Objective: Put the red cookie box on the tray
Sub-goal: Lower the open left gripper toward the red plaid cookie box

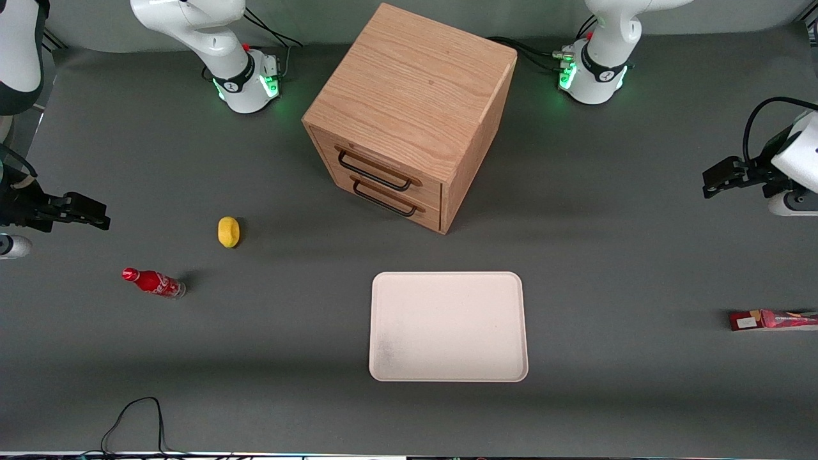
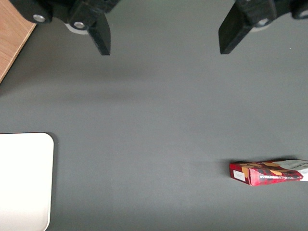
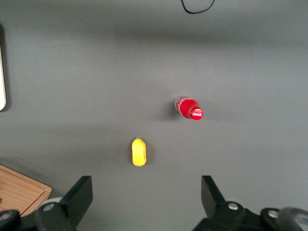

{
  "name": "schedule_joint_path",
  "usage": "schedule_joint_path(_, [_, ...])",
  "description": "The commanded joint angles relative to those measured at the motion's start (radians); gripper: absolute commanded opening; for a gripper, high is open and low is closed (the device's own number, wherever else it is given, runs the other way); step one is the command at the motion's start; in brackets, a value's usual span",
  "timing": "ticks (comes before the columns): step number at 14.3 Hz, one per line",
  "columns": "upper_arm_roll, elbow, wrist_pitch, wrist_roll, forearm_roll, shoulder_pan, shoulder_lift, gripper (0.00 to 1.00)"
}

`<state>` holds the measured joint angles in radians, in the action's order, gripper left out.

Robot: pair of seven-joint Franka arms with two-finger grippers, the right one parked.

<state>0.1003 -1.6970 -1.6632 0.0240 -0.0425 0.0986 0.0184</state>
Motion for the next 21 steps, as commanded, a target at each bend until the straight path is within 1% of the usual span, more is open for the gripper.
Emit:
schedule_joint_path(1, [0.002,-0.032,0.005,0.002,-0.017,0.000,0.032,1.00])
schedule_joint_path(4, [0.002,-0.032,-0.013,0.014,-0.022,0.006,0.017,1.00])
schedule_joint_path(5, [0.001,-0.030,-0.015,0.048,-0.023,0.007,0.009,1.00])
schedule_joint_path(7, [-0.005,-0.026,-0.015,0.187,-0.063,0.007,-0.011,1.00])
schedule_joint_path(8, [-0.020,-0.026,-0.020,0.283,-0.071,0.009,-0.024,1.00])
schedule_joint_path(9, [-0.057,-0.026,-0.038,0.388,-0.071,0.007,-0.041,1.00])
schedule_joint_path(11, [-0.132,-0.021,-0.128,0.602,-0.069,0.009,-0.076,0.99])
schedule_joint_path(14, [-0.215,0.003,-0.214,0.950,-0.056,0.019,-0.141,0.99])
schedule_joint_path(17, [-0.284,0.005,-0.347,1.230,-0.053,0.026,-0.208,0.99])
schedule_joint_path(18, [-0.307,0.020,-0.380,1.430,-0.033,0.026,-0.256,0.99])
schedule_joint_path(19, [-0.314,0.054,-0.382,1.544,0.007,0.027,-0.296,0.99])
schedule_joint_path(21, [-0.359,0.121,-0.383,1.693,0.081,0.041,-0.382,0.99])
